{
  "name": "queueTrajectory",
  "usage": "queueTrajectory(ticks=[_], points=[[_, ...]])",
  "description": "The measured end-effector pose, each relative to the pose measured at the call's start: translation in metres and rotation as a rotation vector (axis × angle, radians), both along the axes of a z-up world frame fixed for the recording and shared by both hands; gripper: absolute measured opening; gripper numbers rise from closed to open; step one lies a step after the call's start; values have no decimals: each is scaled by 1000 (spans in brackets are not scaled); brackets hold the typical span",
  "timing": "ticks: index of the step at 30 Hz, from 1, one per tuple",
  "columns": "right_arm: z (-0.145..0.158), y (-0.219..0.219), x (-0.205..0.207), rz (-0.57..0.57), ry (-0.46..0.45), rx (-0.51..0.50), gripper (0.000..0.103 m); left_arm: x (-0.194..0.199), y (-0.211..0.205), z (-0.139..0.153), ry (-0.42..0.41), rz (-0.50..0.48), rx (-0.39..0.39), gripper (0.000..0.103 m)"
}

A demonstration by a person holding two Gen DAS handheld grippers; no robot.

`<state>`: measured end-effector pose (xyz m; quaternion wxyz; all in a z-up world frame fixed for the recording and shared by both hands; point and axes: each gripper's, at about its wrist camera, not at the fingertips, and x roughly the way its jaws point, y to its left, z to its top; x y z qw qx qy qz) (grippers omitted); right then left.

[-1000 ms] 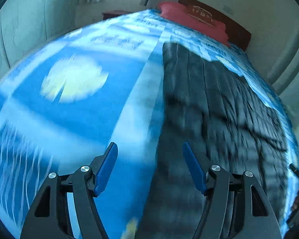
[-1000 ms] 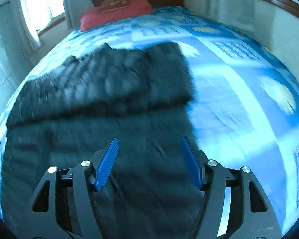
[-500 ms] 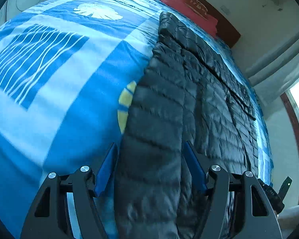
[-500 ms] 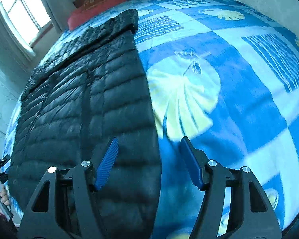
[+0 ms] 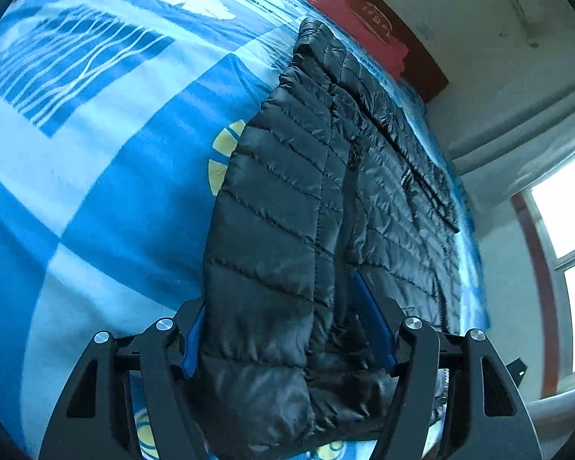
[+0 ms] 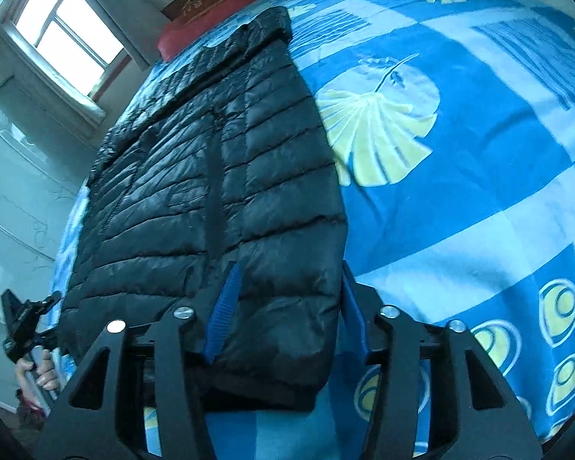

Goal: Fold large clothes
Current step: 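Grasp the jacket hem with both tools side by side, then lift the hem with both tools and fold it toward the collar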

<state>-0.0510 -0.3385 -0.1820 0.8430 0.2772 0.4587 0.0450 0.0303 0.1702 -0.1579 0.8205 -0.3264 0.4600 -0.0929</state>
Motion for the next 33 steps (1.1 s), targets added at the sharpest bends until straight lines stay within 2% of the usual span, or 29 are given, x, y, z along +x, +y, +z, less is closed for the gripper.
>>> queueTrajectory(ticks=[5,9,13,17,20,22,25,31,33], points=[[-1,1,-5,11,1,35,40,-8,-1,-2,-1,-6,-38,60],[-3,3,-5,26,1,73,29,-12,2,-4,5,3,-62,56],[-5,6,-1,29,2,100,19,-12,-2,-4,6,1,-49,43],[-4,5,-1,27,-8,123,16,-17,0,-3,8,13,-48,32],[-4,1,-2,16,-19,174,14,-22,7,-3,0,46,-88,18],[-2,-1,-2,13,-29,205,13,-22,12,-1,-9,63,-123,16],[5,-4,-1,12,-56,254,13,-24,16,16,-56,77,-175,12],[31,-7,10,34,-133,351,12,-9,14,61,-163,51,-223,10],[41,-7,19,44,-160,368,12,3,11,73,-187,40,-216,10]])
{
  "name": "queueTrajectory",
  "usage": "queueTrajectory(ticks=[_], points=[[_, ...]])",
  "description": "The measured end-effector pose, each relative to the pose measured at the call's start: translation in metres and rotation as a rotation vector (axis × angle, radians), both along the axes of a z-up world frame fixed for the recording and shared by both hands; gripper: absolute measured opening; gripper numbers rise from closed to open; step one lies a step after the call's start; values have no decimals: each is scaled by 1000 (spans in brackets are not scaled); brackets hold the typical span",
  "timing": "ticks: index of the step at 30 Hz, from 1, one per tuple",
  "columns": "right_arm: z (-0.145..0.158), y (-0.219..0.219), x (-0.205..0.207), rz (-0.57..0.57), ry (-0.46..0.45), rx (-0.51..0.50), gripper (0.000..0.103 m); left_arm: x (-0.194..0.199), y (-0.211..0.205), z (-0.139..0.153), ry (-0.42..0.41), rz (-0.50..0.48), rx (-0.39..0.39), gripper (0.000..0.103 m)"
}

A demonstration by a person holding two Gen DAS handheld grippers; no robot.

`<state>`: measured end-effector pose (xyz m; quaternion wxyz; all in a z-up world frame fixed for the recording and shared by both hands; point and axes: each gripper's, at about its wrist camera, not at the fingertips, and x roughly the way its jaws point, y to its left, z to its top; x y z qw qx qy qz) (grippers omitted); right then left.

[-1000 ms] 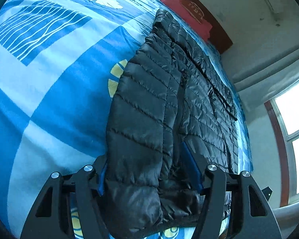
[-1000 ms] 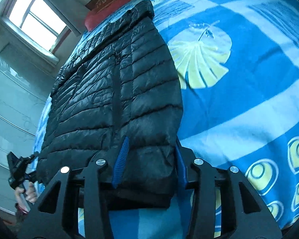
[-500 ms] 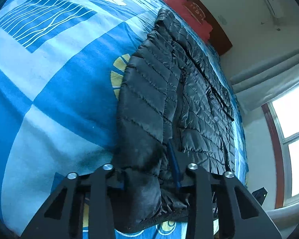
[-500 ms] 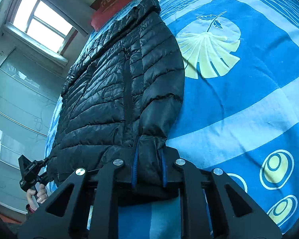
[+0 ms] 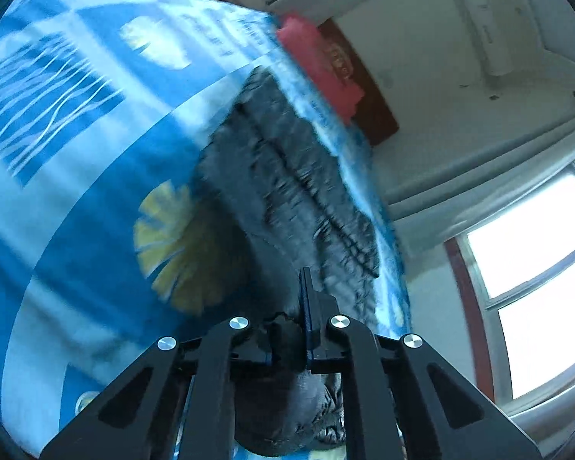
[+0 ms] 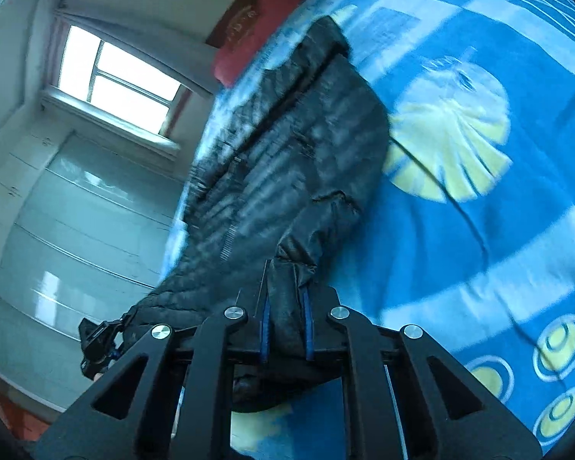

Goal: Fold large clothes
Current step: 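Lift the hem with both tools and fold it toward the collar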

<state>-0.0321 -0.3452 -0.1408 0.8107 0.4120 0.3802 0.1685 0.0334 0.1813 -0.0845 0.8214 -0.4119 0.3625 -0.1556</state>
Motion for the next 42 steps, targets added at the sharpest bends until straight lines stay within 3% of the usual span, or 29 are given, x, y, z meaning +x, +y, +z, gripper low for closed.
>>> queueTrajectory(ticks=[7,14,19,27,31,36,41,42], points=[[39,-6,50,-17,-105,23,12,63,-11,30,-47,0,35,10],[61,-17,142,-78,-148,52,12,151,-15,32,-23,22,50,10],[49,-17,219,-94,-93,53,12,219,-22,20,24,15,96,10],[-15,-11,316,-102,65,-2,12,299,-35,-31,132,0,177,10],[-34,-8,331,-101,82,-15,12,314,-35,-54,156,-4,184,11],[-29,-9,329,-89,60,-20,19,309,-34,-50,132,-3,177,14],[-17,-21,306,-94,39,21,35,292,-25,-29,124,25,89,44],[-13,-24,301,-93,28,31,46,287,-24,-22,111,19,81,49]])
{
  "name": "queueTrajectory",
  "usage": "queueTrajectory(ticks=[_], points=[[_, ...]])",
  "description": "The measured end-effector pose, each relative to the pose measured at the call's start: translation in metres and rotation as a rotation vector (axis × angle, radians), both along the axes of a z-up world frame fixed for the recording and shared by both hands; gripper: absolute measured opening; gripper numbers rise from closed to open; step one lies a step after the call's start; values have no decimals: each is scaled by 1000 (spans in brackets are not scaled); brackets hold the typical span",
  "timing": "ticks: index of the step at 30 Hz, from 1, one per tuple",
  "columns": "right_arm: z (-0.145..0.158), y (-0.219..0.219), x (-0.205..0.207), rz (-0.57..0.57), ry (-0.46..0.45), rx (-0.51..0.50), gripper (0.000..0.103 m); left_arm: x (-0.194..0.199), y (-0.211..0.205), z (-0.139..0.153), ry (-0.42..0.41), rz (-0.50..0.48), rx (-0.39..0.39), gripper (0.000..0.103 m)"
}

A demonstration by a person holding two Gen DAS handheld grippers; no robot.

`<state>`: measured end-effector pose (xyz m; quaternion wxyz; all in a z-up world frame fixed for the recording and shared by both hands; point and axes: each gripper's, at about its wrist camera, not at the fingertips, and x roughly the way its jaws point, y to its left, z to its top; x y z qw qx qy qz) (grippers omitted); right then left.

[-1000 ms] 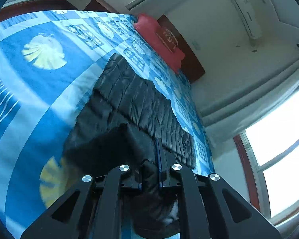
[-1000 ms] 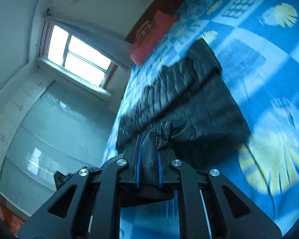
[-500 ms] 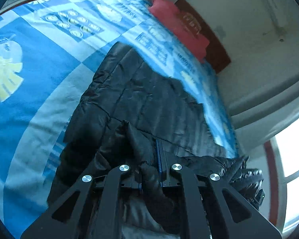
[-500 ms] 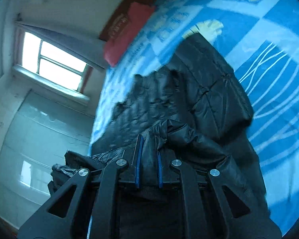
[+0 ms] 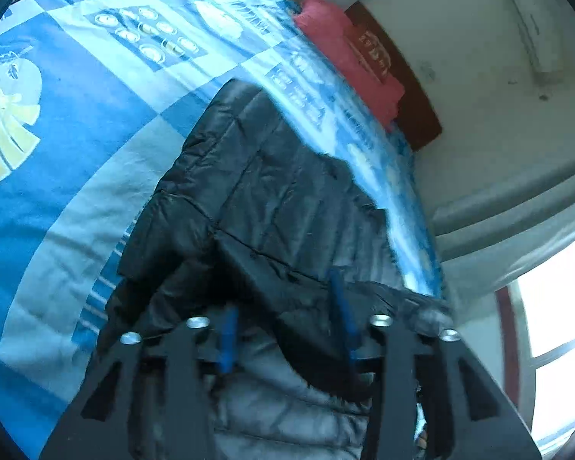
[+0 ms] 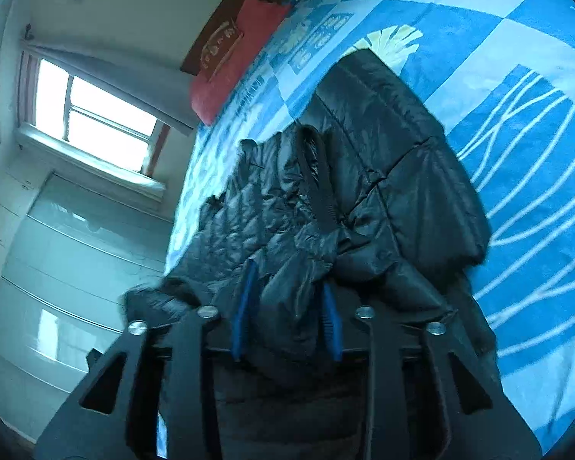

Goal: Fold large clothes

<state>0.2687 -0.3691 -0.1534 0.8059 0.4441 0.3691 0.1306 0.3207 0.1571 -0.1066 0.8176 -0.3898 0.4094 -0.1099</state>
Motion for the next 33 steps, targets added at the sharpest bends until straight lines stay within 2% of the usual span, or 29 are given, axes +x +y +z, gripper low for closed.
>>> queueTrajectory(ticks=[1,4,7,12,15,18,23,24,25,27,28,31,33], points=[[5,-2,-6,-3,-14,3,55,-4,1,8,-16,-8,-2,53],[19,-4,-19,11,-41,-18,58,-18,5,29,-80,-11,30,63],[32,-7,-27,18,-63,-109,62,-23,6,44,-138,-30,106,69],[36,-14,-22,24,-67,-165,62,-7,8,31,-96,-72,137,70],[36,-10,-6,42,-54,-239,63,13,1,22,-77,-103,193,70],[35,-4,14,74,-44,-352,67,29,-9,16,-95,-149,257,70],[20,8,41,145,-3,-409,69,55,-26,6,-94,-212,339,68],[18,11,44,155,4,-422,65,58,-29,6,-95,-226,359,63],[15,16,46,173,10,-458,49,61,-37,4,-90,-255,404,54],[14,24,45,200,10,-525,29,65,-46,1,-80,-283,478,41],[16,25,44,200,-1,-538,23,64,-49,1,-83,-299,503,35],[27,31,33,199,-49,-570,14,59,-52,7,-110,-311,530,23],[41,34,26,191,-87,-593,12,54,-55,15,-139,-312,561,19]])
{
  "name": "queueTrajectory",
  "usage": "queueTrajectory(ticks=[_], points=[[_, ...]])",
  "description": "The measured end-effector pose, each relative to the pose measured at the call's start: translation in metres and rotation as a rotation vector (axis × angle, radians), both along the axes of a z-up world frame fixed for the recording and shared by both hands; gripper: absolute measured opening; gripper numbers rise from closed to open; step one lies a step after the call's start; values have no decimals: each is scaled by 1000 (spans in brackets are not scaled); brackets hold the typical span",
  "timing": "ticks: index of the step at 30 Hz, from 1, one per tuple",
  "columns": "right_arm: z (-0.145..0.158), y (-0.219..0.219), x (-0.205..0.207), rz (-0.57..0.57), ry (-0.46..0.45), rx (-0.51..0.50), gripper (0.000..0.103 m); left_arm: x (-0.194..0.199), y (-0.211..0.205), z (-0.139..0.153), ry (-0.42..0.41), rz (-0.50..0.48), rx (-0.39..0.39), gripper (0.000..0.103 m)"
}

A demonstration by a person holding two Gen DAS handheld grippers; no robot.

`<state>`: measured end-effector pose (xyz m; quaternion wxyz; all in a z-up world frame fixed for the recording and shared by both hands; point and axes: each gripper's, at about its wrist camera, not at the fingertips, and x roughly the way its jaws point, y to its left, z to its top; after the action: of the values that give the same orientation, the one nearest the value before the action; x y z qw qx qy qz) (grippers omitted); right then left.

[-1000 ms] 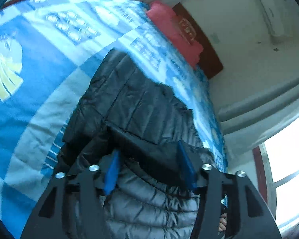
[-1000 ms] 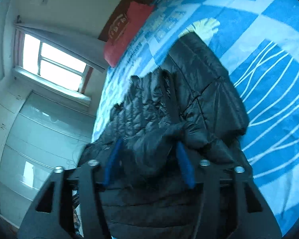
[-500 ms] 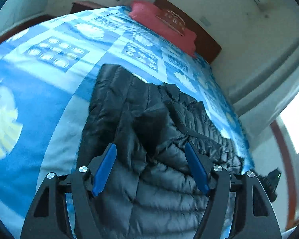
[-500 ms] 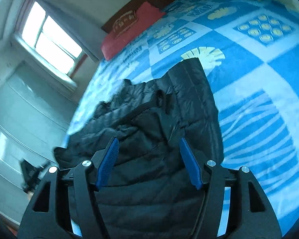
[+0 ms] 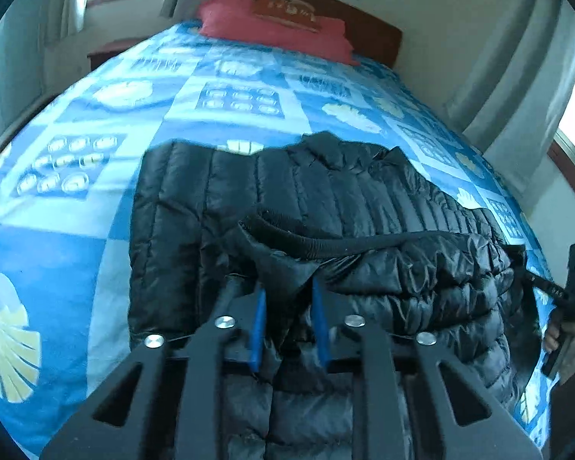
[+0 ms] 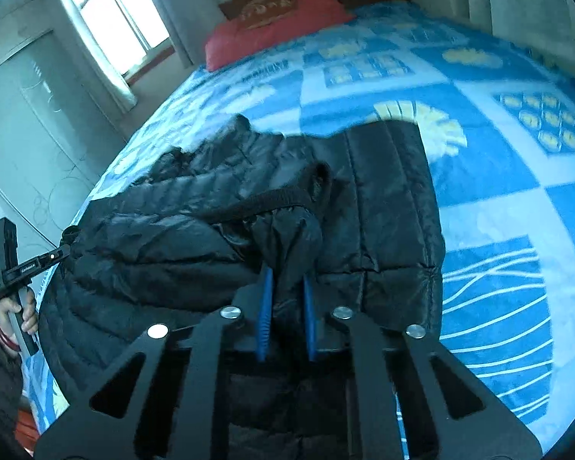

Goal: Fold large clothes

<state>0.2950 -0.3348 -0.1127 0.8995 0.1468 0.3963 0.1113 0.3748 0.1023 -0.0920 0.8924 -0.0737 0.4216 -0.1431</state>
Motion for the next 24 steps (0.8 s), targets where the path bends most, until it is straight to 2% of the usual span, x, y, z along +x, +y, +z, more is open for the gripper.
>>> queueTrajectory(ticks=[3,6,10,13,17,19,24], points=[[25,2,0,-6,-60,-15,12,-4,-6,21,-68,-3,49,15],[49,6,12,-23,-118,-32,11,4,-9,45,-119,24,57,15],[67,11,52,-63,-144,-57,11,39,-13,70,-152,71,86,15],[70,16,92,-92,-145,-80,11,75,-12,76,-150,114,101,15],[54,23,140,-118,-107,-131,11,116,-14,65,-129,153,150,15],[39,26,160,-122,-80,-166,11,135,-19,50,-114,165,193,15],[-1,29,189,-122,2,-234,11,161,-22,7,-58,187,242,15]])
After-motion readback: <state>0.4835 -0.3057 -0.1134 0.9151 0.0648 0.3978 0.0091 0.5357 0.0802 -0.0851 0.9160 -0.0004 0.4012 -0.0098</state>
